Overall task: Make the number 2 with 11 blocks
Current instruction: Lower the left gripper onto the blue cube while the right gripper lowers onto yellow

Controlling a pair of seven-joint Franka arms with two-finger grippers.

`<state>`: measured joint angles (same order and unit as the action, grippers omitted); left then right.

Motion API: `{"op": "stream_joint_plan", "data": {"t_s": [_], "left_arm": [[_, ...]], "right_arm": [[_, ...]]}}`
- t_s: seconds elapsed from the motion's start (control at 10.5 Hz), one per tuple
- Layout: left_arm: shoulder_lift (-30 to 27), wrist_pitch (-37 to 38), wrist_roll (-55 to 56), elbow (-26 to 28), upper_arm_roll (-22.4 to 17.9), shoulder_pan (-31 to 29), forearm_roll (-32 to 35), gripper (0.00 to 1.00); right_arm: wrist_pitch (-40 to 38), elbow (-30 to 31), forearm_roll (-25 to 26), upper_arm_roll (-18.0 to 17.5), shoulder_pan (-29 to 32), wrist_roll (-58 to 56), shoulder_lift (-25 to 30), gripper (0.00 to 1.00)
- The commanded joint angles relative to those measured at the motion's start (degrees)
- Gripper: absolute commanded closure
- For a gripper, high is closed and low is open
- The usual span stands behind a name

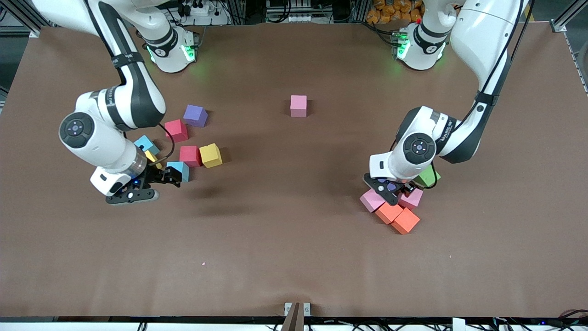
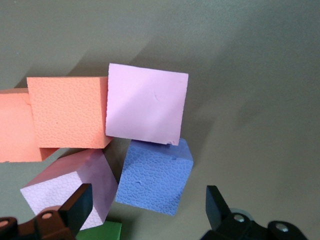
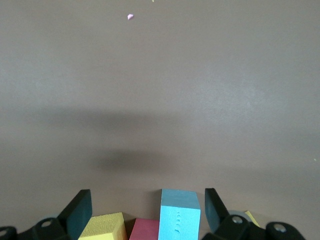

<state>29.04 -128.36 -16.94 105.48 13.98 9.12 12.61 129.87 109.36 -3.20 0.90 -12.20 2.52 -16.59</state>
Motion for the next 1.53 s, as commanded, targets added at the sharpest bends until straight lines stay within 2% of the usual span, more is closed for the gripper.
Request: {"op": "stream_joint_plan", "data": {"t_s": [0.0,0.38,0.67,0.96,1.43], "left_arm": [[1.3,-1.7,-0.7,0.1,0.3,-0.3,1.7,0.0],[2.2,-2.1,-1.1,0.2,0.3,-0.2,3.8,0.0],[3.1,-2.2,-1.1,0.2,0.3,-0.2,3.8,0.0],[3.7,-2.9,-1.1,0.2,0.3,-0.2,3.8,0.0],[4.4,-3.3,-1.1,0.2,0.3,-0.2,3.8,0.0]], "right_arm": [[2.3,5.2,-0.4,0.0,-1.3,0.1,3.0,0.0],[2.7,7.0,-0.4,0.1,-1.7,0.0,3.0,0.0],[9.0,12.3,-0.4,0.0,-2.0,0.2,2.4,0.0],[9.8,14.1,-0.4,0.1,-8.2,5.6,1.8,0.0],[14.6,19.3,-0.1,0.1,-13.8,6.4,-0.5,0.0]]}}
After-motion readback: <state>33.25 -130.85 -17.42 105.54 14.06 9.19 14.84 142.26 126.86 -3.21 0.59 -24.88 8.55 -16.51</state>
